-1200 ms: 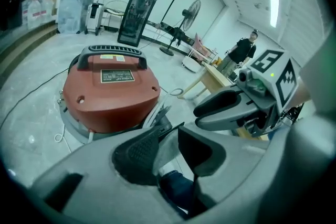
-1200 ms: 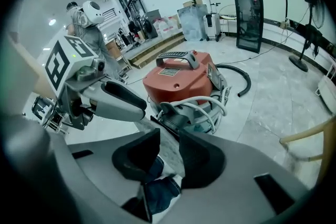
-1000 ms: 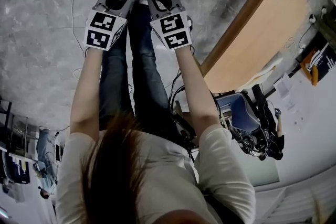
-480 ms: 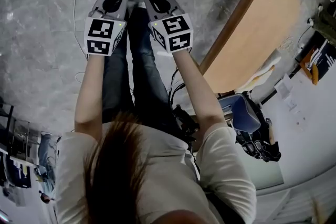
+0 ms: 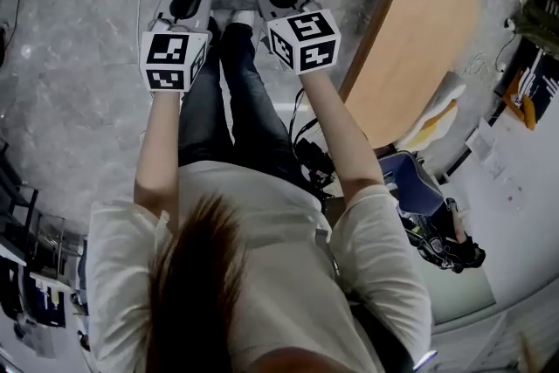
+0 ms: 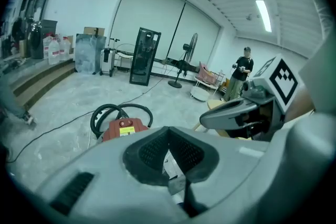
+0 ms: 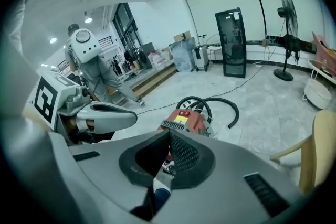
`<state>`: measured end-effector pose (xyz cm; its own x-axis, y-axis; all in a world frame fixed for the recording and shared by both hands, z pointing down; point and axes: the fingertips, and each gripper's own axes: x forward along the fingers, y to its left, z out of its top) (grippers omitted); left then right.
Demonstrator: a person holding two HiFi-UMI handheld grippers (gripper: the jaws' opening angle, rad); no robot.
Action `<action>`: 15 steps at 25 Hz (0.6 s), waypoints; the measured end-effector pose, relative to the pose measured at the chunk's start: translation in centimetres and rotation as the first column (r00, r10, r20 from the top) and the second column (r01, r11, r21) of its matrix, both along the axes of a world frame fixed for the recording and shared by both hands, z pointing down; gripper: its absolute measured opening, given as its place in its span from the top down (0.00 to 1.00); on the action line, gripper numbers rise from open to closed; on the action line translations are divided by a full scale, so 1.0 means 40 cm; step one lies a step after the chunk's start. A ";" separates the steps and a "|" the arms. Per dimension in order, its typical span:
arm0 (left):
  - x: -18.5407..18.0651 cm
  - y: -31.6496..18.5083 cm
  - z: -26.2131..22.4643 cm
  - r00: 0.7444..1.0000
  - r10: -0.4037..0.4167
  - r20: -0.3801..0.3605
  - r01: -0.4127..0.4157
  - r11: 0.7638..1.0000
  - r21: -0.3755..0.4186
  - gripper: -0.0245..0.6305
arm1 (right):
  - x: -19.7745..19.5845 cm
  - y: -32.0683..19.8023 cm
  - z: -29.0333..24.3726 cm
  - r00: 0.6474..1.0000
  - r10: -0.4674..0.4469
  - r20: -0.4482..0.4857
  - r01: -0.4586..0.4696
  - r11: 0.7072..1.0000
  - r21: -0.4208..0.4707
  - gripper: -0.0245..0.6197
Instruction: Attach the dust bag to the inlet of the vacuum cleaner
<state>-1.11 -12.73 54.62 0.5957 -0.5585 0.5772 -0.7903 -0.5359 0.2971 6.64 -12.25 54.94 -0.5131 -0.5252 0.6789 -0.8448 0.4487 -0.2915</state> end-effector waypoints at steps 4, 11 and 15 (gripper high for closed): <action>-0.007 -0.030 -0.115 1.000 -0.012 -0.003 0.012 0.998 0.054 0.94 | 0.019 -0.044 -0.139 0.998 0.025 0.051 -0.028 0.999 0.045 0.96; -0.008 -0.056 -0.273 0.999 -0.023 -0.028 0.026 0.992 0.121 0.94 | 0.030 -0.068 -0.348 0.995 0.050 0.088 -0.063 0.987 0.146 0.96; 0.025 -0.073 -0.361 0.998 -0.039 -0.058 0.046 0.990 0.130 0.94 | 0.060 -0.064 -0.423 0.994 0.069 0.089 -0.083 0.981 0.173 0.96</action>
<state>-0.12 -15.67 40.16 0.5985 -0.6530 0.4641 -0.7977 -0.5394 0.2698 9.03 -14.82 38.01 -0.5173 -0.6722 0.5297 -0.8549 0.4346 -0.2833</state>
